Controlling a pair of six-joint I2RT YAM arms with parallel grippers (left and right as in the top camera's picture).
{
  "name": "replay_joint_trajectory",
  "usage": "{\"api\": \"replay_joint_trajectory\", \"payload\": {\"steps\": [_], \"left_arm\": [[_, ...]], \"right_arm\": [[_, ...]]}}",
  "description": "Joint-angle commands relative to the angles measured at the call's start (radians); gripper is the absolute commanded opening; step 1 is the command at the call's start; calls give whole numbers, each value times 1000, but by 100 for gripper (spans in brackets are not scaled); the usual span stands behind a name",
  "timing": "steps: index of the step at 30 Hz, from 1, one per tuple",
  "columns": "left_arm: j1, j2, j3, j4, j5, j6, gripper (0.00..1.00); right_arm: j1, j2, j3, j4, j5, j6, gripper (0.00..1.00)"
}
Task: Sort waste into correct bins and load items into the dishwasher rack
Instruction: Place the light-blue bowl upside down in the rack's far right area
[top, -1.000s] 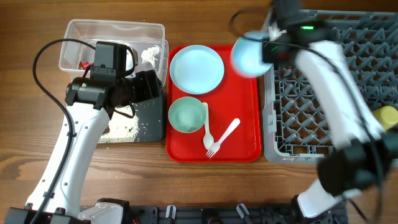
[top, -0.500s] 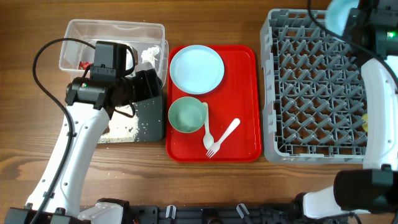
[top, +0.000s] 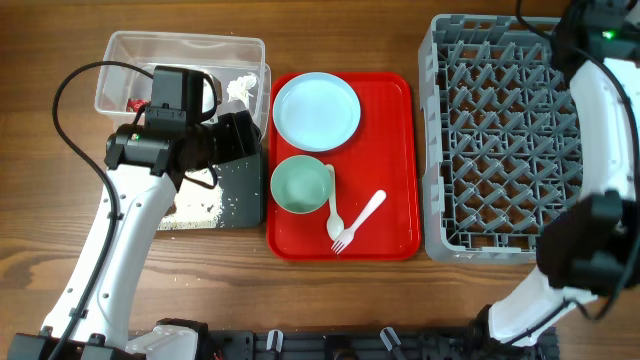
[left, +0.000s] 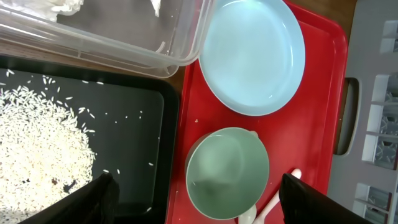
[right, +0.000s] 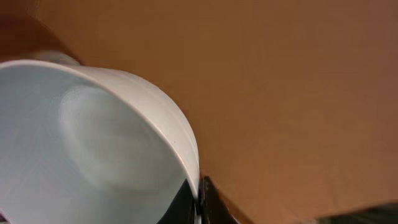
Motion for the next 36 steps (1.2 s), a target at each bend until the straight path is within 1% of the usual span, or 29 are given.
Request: {"api": "replay_joint_trajectory", "payload": {"steps": [1, 4, 8, 12, 14, 21, 23, 30, 32, 34, 36], "left_arm": [[2, -1, 0, 2, -9, 6, 84], [2, -1, 0, 2, -9, 6, 84], [2, -1, 0, 3, -9, 6, 84], [2, -1, 0, 3, -9, 5, 84], [2, -1, 0, 3, -9, 5, 84], [2, -1, 0, 3, -9, 5, 84], [2, -1, 0, 3, -9, 5, 83], [2, -1, 0, 3, -9, 5, 83], [2, -1, 0, 3, -9, 5, 83], [2, -1, 0, 3, -9, 5, 83], [2, -1, 0, 3, -9, 5, 83]], "right_arm": [[-43, 85, -4, 35, 176, -76, 4], [-73, 135, -5, 64, 185, -116, 4], [-99, 175, -6, 65, 184, -117, 4], [-107, 201, -6, 68, 116, -115, 4], [-96, 224, -11, 67, 78, -106, 4], [-59, 274, -49, 82, 70, -83, 4], [-46, 280, -68, 81, 43, -78, 4], [14, 278, -76, 57, 14, -2, 5], [33, 277, -76, 49, 3, -2, 10], [53, 269, -76, 43, -7, -2, 26], [66, 252, -76, 33, -37, -2, 48]]}}
